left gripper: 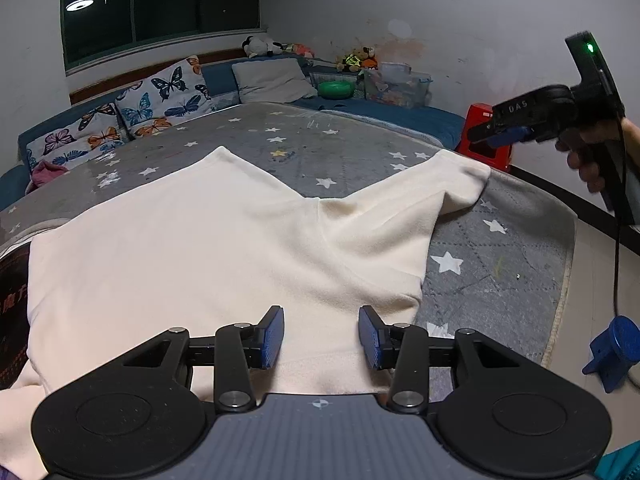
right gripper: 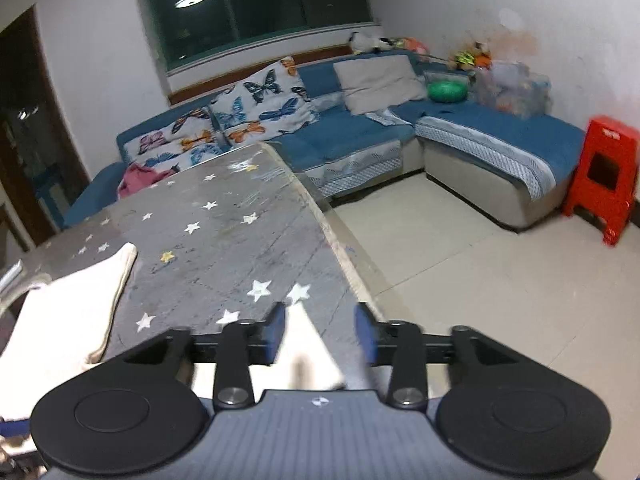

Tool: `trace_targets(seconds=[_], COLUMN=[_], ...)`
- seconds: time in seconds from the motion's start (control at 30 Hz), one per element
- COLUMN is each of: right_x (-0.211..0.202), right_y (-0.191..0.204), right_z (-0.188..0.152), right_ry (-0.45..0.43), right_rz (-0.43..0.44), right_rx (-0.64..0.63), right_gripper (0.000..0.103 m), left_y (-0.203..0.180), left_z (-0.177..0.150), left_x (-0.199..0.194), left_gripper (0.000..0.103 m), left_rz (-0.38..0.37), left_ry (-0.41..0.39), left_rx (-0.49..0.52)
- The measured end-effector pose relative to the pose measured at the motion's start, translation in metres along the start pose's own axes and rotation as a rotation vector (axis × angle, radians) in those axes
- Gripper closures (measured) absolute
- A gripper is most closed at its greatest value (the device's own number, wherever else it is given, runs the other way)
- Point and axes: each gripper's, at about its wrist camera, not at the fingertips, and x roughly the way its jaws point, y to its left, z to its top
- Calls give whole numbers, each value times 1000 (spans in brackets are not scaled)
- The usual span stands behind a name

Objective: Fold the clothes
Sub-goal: 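Fold the held sleeve across the sweatshirt body with the right gripper, release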

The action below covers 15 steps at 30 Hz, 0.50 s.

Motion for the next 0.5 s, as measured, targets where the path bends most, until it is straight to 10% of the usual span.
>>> trace_targets(seconds=[0.23,0.3,0.5], right_x=[18,21,35], right_y=[-9,0,38], right_z=[-20,-20,-6], right_ry=[95,97,23], right_rz=[-13,-28,-100], right_rx=[17,-45,-290], right_gripper=[61,88,96], left_y=[-1,-1,-2], left_z=[0,0,-2], left_x=[0,0,-1], left_gripper=[58,58,58], left_rz=[0,3,4], left_ry=[-2,-2,-5], left_rx=[7,9,18])
